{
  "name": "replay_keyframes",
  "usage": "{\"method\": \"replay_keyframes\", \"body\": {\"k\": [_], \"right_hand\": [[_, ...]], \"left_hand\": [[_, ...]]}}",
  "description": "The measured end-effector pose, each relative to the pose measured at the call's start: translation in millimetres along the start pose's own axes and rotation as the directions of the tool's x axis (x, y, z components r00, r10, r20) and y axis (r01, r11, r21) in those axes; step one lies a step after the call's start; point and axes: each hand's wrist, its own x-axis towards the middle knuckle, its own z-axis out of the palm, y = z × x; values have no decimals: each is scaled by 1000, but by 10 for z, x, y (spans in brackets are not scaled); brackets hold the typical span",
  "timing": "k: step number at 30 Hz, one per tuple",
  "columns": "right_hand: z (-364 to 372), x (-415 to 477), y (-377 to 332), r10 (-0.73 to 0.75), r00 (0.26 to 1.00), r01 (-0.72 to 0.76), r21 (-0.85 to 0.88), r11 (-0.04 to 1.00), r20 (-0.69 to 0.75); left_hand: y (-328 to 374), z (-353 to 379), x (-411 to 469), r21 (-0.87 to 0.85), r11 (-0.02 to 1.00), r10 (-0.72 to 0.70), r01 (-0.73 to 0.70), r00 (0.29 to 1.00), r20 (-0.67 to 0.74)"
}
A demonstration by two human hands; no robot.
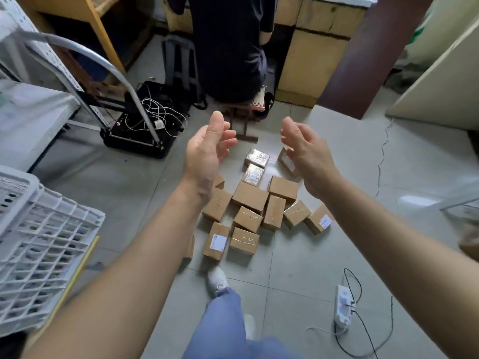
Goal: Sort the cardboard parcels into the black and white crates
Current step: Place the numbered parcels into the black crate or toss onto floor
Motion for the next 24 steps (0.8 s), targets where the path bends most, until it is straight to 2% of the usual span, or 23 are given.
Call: {"method": "replay_keyframes", "body": {"k": [8, 14, 18, 21, 24], "right_hand": [[271, 862, 150, 56, 998, -54, -56, 997, 27], [625, 1387, 452, 81, 974, -45, -170, 984, 211], [887, 1826, 799, 126, 932, -58, -204, 977, 340], [1045, 2127, 1172, 128, 880, 1, -272, 962, 457], [1134, 2379, 1596, 130, 838, 64, -332, 941, 530]], "left_hand": [[-167, -86, 857, -52, 998, -50, 45, 994, -102], [-473, -296, 1262, -109, 991, -106, 81, 962, -251], [-847, -474, 1453, -144, 986, -135, 84, 906, -400], [-1264, -539, 1589, -176, 981, -162, 79, 835, -526], [-1773, -523, 1743, -202, 971, -228, 131, 771, -595]]}}
